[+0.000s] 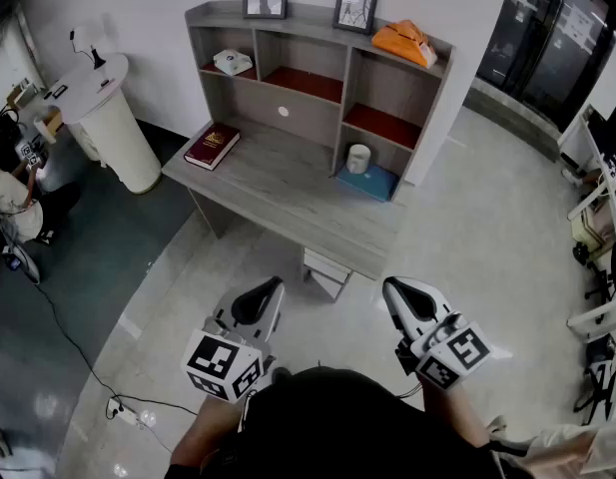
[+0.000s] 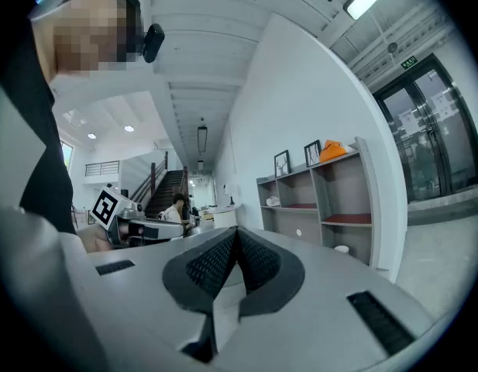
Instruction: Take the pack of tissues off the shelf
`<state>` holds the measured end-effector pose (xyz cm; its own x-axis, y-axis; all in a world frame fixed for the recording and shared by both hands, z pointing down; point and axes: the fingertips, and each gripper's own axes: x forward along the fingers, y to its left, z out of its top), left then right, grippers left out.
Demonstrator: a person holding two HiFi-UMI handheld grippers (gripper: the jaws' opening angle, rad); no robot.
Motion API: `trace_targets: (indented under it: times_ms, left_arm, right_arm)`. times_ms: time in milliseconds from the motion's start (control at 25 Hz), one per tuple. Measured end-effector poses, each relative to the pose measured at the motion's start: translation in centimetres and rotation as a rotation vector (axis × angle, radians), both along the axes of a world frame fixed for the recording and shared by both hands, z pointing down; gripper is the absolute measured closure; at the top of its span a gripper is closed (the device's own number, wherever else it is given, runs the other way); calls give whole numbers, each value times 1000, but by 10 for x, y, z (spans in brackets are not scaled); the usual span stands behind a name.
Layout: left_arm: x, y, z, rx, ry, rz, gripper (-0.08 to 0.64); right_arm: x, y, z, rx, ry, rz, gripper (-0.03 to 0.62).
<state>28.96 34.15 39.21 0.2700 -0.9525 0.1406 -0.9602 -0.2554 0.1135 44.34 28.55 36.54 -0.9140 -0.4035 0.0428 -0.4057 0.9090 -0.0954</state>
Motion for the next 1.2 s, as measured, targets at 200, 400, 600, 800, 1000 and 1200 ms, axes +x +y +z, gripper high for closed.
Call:
trace_targets:
  times_ms: [200,400,600,800,1000,1200]
  left_arm:
    - [-7,4,4,-6,2,5,534]
    - [-21,10,5,-12,4,2,534]
    - [-46,21,10,-20,5,-6,534]
    - [-74,36,14,-26,5,-7,534]
    - [-104,50,25,-48,26,-20,534]
    - [-122,41,32,-43,51,-26,534]
  right_arm:
    - [-6,2,3,-6,-2,7,577]
    - [-21,6,6,-14,5,3,577]
    - [-51,17,6,-27,-21,-48,577]
    - [-86,25,4,-26,-26,-64,577]
    - [-107,28,8,-63,-9,-42,577]
    - [-117,12,15,-91,2,-22,577]
